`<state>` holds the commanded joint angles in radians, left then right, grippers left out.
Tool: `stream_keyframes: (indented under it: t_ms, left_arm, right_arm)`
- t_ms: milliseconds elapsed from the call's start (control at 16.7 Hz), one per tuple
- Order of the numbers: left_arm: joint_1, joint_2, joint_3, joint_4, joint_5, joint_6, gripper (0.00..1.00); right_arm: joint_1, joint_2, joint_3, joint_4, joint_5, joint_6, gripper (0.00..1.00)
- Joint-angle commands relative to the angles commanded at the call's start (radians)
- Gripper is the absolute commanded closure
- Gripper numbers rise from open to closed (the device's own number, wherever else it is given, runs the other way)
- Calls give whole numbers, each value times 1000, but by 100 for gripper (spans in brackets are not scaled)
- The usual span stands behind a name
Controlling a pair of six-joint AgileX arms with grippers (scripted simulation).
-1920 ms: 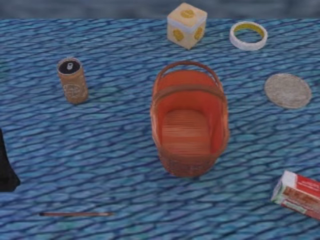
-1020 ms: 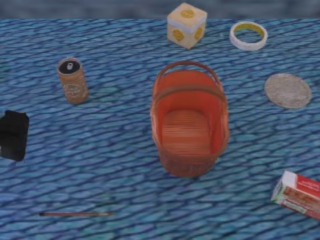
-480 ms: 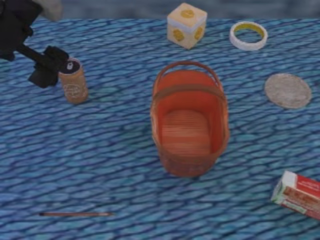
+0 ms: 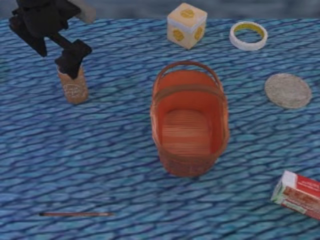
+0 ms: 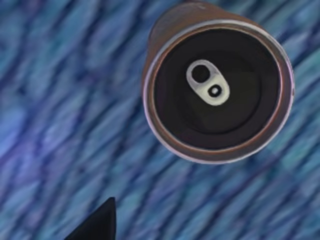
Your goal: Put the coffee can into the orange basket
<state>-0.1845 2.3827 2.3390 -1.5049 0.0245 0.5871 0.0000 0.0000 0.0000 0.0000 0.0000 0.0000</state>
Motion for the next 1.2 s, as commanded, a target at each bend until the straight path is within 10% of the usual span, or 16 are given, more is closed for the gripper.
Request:
stream_keyframes:
  t_ms: [480,1200]
  left_arm:
    - [8,262,347,-107,-16,64,0]
    - [8,212,121,62,-17,63,0]
  right_arm:
    - [0,0,0,0,0,0,0]
    - [0,0,0,0,0,0,0]
